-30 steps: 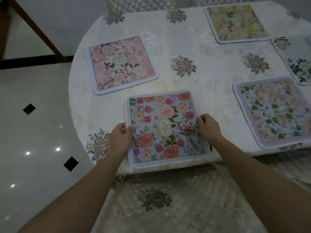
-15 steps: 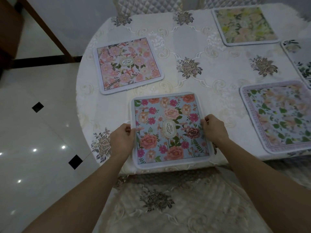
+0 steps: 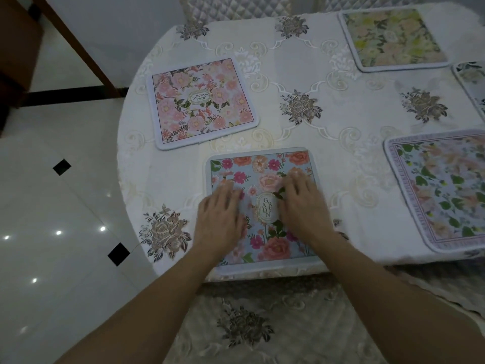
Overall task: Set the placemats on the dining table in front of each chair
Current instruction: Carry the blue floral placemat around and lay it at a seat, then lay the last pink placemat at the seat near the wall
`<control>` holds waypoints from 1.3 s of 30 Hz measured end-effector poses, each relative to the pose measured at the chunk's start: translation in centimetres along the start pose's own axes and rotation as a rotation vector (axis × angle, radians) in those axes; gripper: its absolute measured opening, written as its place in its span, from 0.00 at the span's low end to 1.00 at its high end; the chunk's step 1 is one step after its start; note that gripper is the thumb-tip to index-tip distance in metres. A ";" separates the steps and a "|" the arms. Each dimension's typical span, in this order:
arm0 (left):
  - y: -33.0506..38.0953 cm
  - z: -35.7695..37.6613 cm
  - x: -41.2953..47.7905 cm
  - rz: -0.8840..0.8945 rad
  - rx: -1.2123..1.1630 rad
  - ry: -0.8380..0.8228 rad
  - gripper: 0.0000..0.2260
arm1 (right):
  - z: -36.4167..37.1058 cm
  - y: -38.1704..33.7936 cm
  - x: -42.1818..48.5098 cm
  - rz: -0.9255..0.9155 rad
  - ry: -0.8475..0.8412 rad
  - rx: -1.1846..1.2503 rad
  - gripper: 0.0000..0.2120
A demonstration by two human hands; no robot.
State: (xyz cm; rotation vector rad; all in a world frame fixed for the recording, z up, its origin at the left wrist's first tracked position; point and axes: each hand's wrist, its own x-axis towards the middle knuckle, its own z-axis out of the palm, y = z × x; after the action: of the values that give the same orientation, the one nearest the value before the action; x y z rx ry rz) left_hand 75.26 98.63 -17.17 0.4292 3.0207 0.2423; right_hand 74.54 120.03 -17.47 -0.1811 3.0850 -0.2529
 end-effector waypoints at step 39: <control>-5.9 -13.6 -9.6 -0.274 0.114 0.053 0.30 | -10.8 -9.4 0.1 -0.261 -0.023 -0.044 0.29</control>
State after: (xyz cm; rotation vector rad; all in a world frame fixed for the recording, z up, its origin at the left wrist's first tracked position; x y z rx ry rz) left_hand 81.48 88.41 -4.26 0.0125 3.1068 0.0635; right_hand 75.00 112.57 -5.30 -0.5859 3.0406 -0.1896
